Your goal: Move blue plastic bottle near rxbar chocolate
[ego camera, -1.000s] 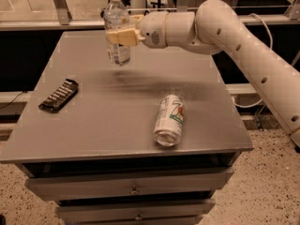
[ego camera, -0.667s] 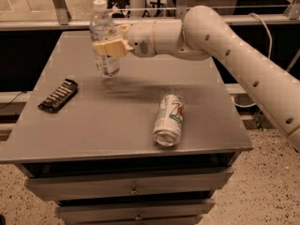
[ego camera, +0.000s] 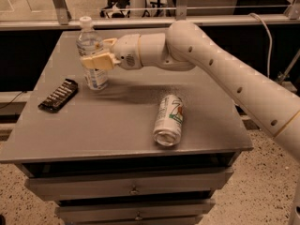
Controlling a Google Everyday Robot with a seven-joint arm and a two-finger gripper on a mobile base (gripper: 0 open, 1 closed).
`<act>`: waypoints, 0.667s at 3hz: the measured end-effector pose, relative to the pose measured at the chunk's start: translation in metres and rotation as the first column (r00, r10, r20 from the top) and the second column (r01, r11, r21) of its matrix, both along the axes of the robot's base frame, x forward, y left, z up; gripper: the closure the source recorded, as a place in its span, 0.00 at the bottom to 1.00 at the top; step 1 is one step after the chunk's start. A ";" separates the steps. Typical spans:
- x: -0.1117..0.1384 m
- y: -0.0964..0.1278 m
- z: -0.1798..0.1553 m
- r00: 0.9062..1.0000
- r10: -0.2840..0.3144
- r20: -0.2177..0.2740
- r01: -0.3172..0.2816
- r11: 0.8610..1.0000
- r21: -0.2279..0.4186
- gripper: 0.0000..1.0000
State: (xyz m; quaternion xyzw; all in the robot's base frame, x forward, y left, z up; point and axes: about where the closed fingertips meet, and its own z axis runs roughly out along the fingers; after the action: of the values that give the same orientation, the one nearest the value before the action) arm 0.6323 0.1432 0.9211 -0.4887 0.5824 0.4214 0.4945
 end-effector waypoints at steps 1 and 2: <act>-0.002 0.011 -0.011 1.000 0.011 -0.008 -0.011 1.000 -0.002 0.85; -0.003 0.014 -0.013 1.000 0.011 -0.011 -0.011 1.000 0.000 0.62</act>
Offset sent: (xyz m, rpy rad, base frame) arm 0.0001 0.0144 -0.0208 0.0055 0.0197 -0.0064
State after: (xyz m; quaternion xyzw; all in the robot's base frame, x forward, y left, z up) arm 0.6298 0.1571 0.9085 -0.4896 0.5825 0.4266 0.4888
